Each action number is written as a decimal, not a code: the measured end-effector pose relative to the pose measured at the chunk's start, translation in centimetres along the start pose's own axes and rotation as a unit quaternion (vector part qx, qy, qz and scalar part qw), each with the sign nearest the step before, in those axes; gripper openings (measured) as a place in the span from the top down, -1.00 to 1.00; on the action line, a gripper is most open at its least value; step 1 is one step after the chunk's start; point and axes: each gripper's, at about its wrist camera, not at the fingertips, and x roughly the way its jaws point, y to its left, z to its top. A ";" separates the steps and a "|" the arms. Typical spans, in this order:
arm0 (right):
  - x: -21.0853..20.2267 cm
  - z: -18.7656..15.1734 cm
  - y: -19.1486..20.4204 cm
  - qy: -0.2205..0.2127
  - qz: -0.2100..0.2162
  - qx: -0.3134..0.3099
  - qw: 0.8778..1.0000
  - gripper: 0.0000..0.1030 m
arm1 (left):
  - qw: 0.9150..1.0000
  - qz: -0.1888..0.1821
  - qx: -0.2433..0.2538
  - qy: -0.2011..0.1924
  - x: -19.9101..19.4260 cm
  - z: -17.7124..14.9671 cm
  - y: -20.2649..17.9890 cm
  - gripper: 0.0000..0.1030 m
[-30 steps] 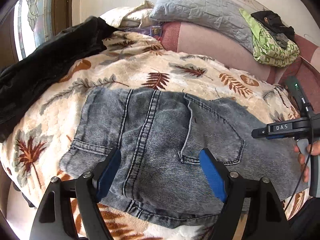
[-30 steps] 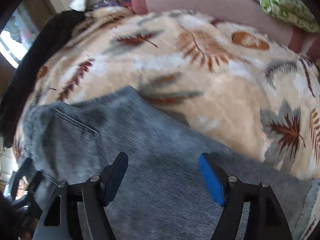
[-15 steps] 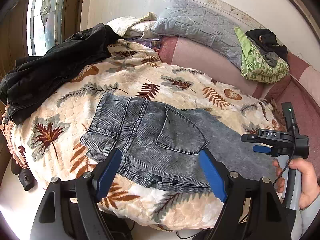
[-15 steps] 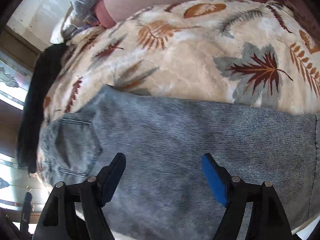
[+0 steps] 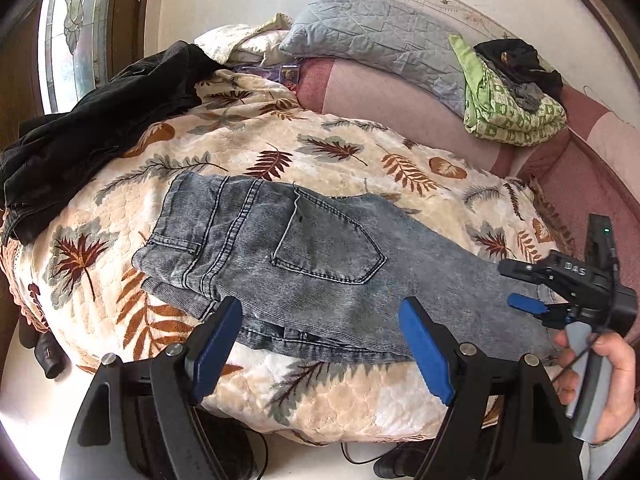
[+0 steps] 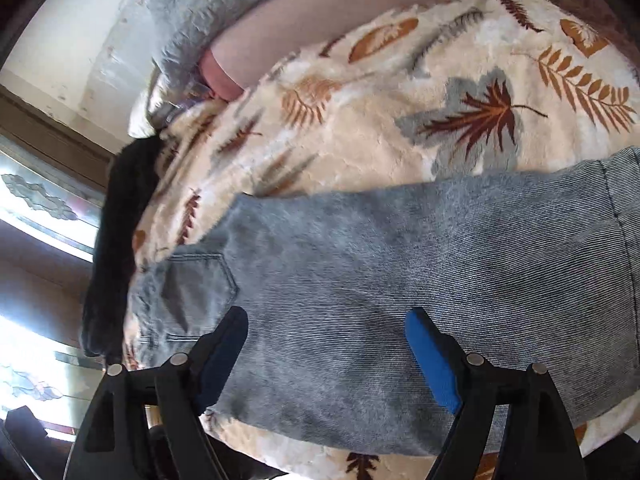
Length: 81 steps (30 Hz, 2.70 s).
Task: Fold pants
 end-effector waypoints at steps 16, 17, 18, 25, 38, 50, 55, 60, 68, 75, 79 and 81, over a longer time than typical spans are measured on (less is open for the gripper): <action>-21.8 -0.5 -17.4 -0.138 0.001 0.116 0.984 -0.62 | 0.999 0.018 0.042 0.000 8.1 3.5 -1.0 -0.58; -20.5 -1.1 -17.5 -0.126 0.020 0.117 0.985 -0.62 | 0.999 0.016 0.043 0.004 8.5 3.7 -1.2 -0.58; -19.0 -1.6 -17.3 -0.116 0.037 0.117 0.986 -0.62 | 0.999 0.014 0.046 0.007 8.9 3.9 -1.6 -0.58; -13.4 -3.3 -14.9 -0.088 0.117 0.125 0.981 -0.62 | 0.996 0.014 0.085 0.003 9.6 4.1 -3.4 -0.58; -12.4 -5.1 -18.5 -0.076 0.103 0.202 0.971 -0.62 | 0.996 -0.020 0.084 0.016 10.9 4.3 -5.9 -0.58; -10.8 -6.7 -23.8 -0.091 0.059 0.332 0.937 -0.64 | 0.991 -0.067 0.116 0.025 11.6 3.5 -11.8 -0.58; -11.2 -6.8 -24.6 -0.128 0.049 0.366 0.920 -0.61 | 0.987 -0.088 0.131 0.036 12.2 2.8 -15.8 -0.58; -11.3 -6.3 -24.1 -0.129 0.007 0.348 0.929 -0.03 | 0.973 -0.084 0.199 0.082 14.8 -0.4 -20.3 -0.58; -14.0 -4.4 -21.1 -0.172 -0.026 0.263 0.949 0.51 | 0.960 -0.062 0.251 0.104 16.5 -2.9 -21.4 -0.58; -11.2 -4.4 -22.8 -0.130 -0.062 0.258 0.955 0.55 | 0.955 -0.034 0.270 0.117 16.5 -2.9 -22.2 -0.59; -11.5 -5.4 -24.4 -0.134 0.000 0.285 0.949 0.43 | 0.966 -0.063 0.237 0.087 14.6 -1.3 -22.5 -0.58; -11.5 -5.7 -24.9 -0.130 0.016 0.294 0.947 0.37 | 0.970 -0.084 0.217 0.067 13.5 -0.3 -23.3 -0.58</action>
